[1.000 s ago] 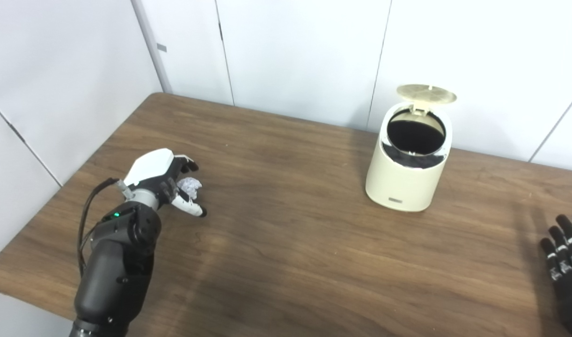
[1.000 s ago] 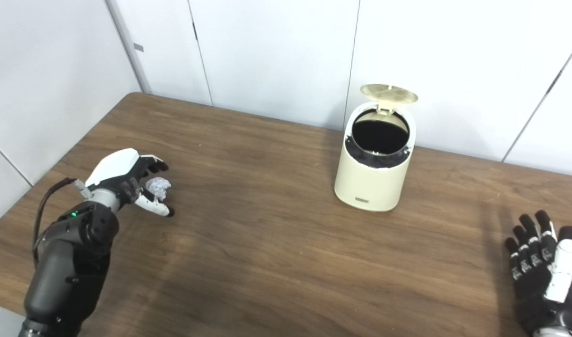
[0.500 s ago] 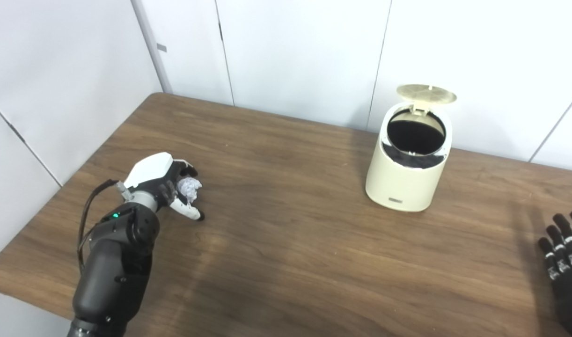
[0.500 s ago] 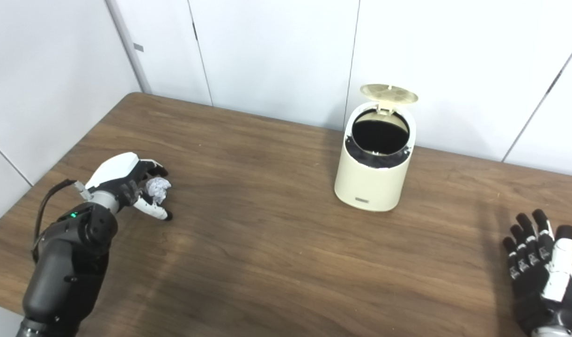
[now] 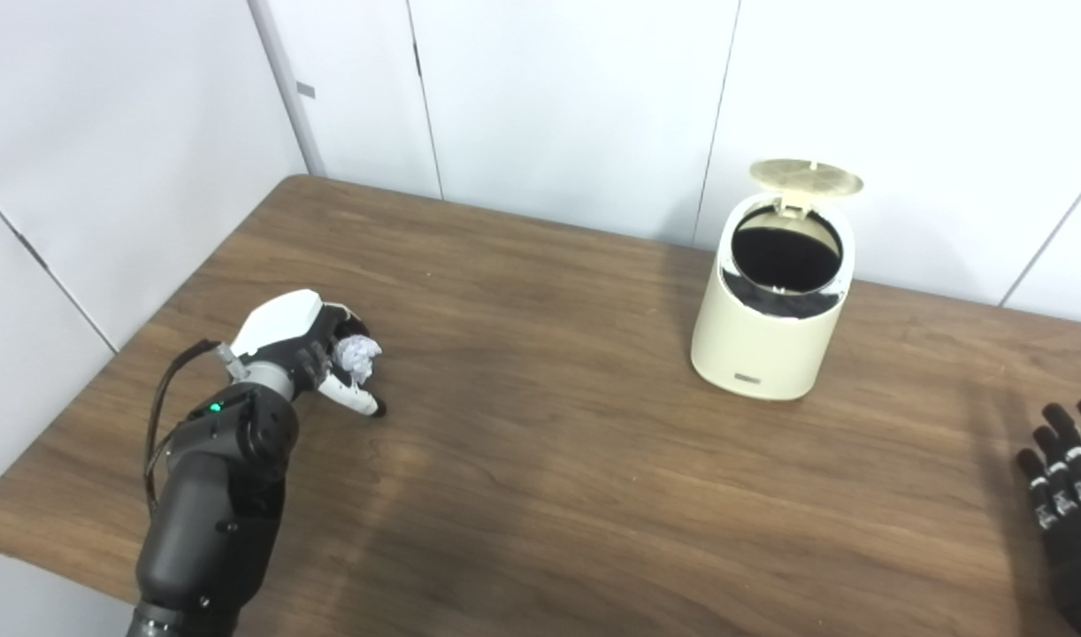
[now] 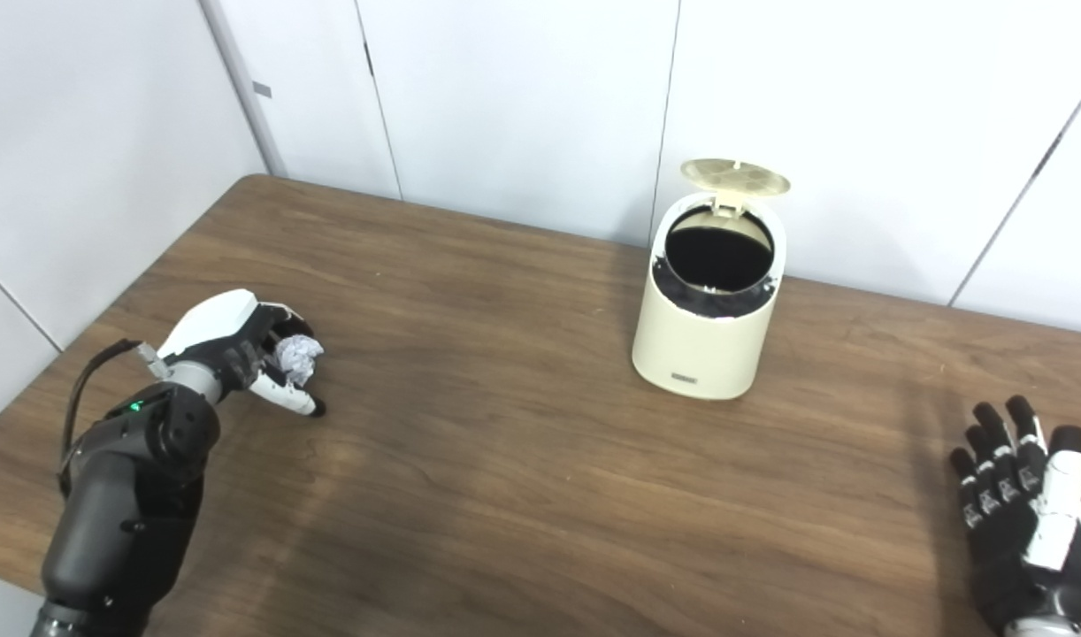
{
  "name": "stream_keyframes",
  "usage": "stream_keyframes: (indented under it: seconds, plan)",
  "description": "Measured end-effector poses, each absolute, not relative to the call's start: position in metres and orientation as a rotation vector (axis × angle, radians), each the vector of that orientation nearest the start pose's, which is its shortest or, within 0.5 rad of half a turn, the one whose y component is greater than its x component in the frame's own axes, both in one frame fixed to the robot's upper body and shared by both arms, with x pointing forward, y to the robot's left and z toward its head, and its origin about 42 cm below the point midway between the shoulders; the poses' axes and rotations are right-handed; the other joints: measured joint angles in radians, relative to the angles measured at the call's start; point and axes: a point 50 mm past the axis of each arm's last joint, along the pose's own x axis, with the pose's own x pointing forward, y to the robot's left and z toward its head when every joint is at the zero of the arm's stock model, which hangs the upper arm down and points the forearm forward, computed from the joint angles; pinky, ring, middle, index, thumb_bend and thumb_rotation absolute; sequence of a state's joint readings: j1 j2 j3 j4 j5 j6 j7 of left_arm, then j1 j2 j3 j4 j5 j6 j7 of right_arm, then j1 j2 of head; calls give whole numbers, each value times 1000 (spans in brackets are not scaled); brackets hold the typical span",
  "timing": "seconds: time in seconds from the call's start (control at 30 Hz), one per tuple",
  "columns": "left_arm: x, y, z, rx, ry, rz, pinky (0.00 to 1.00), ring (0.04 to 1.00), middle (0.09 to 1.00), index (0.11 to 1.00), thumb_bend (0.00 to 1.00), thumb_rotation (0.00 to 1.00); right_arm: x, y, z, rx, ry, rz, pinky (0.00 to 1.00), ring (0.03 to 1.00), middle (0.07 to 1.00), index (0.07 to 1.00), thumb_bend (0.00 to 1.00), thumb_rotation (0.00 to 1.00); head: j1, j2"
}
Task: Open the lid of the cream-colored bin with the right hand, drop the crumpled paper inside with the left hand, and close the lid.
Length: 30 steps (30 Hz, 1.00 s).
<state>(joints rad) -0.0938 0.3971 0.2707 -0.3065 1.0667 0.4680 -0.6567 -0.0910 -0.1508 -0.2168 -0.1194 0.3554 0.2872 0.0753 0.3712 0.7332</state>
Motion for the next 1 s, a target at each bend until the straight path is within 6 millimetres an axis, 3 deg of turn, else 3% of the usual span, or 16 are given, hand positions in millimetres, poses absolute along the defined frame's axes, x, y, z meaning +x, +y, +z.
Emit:
stream_keyframes:
  seconds: [0.03, 0.07, 0.1, 0.17, 0.23, 0.3, 0.4, 0.5, 1.0]
  plan:
    - [284, 393, 215, 1186, 470, 208, 518, 550, 555, 677, 679, 0, 307, -301, 148, 217, 23, -44, 971, 983, 950, 989, 573, 1000, 0, 0]
    - [284, 392, 215, 1181, 468, 216, 498, 531, 523, 656, 614, 0, 307, -301, 148, 215, 24, -45, 973, 984, 951, 990, 571, 1000, -2, 2]
    - [285, 392, 214, 1177, 468, 220, 494, 527, 483, 598, 566, 0, 307, -301, 148, 214, 24, -45, 977, 985, 951, 992, 571, 1000, -2, 2]
    - [285, 392, 212, 1165, 469, 220, 520, 551, 492, 516, 529, 0, 307, -301, 148, 214, 24, -45, 978, 981, 949, 989, 575, 1000, -3, 3]
    - [285, 392, 210, 1155, 468, 224, 590, 618, 546, 475, 513, 0, 307, -301, 148, 215, 24, -45, 979, 980, 947, 990, 581, 1000, -5, 2]
    - [285, 392, 210, 1151, 461, 225, 631, 644, 507, 484, 518, 0, 307, -301, 148, 215, 23, -45, 970, 973, 941, 989, 587, 995, -5, 3]
    - [286, 391, 210, 1142, 444, 229, 627, 644, 498, 486, 520, 0, 306, -300, 151, 212, 17, -45, 957, 967, 933, 985, 586, 999, -6, 2]
    - [287, 391, 209, 1133, 435, 233, 539, 576, 546, 467, 512, 0, 306, -301, 151, 212, 19, -46, 973, 976, 944, 982, 584, 999, -9, 2]
    - [286, 390, 206, 1111, 394, 226, 567, 606, 557, 460, 510, 0, 305, -299, 153, 221, 22, -42, 993, 974, 939, 992, 587, 993, -20, -2]
